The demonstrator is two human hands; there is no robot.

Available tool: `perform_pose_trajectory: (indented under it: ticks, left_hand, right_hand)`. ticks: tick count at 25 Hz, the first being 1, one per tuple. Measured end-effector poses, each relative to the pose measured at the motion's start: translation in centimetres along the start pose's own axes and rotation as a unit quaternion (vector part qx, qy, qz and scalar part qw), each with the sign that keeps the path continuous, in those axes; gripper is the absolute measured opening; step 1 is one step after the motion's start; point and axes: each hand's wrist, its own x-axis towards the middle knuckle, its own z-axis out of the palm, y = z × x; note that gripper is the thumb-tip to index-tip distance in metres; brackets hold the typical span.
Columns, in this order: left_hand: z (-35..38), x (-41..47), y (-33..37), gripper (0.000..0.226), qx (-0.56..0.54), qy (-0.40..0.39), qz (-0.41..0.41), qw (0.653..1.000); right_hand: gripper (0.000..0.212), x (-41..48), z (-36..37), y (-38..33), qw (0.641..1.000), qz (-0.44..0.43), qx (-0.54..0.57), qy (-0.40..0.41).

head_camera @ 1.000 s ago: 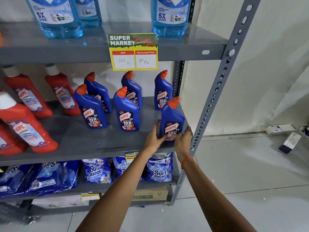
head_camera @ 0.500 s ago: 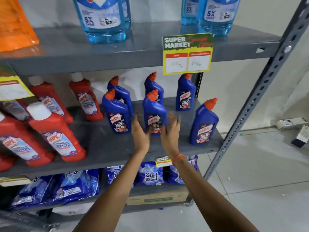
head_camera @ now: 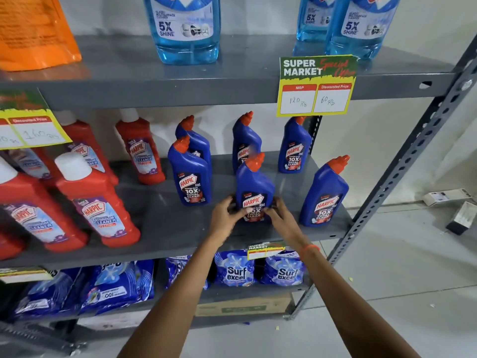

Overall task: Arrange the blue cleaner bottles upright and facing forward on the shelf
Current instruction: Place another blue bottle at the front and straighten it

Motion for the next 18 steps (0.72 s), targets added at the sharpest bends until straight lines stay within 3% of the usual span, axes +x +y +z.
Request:
perform_pose_trajectory:
  ticks: [15, 18]
  left_hand:
    - [2.1, -3.8, 0.9, 0.047, -0.067, 0.026, -0.010, 0.997]
    - [1.8, -3.8, 0.9, 0.060, -0.043, 0.017, -0.016, 0.999]
  right_hand:
    - [0.029, -2.5, -0.4, 1.5, 0.998, -0.050, 0.034, 0.018]
    - [0.044, -3.3, 0.8, 0.9, 0.988, -0.082, -0.003, 0.134]
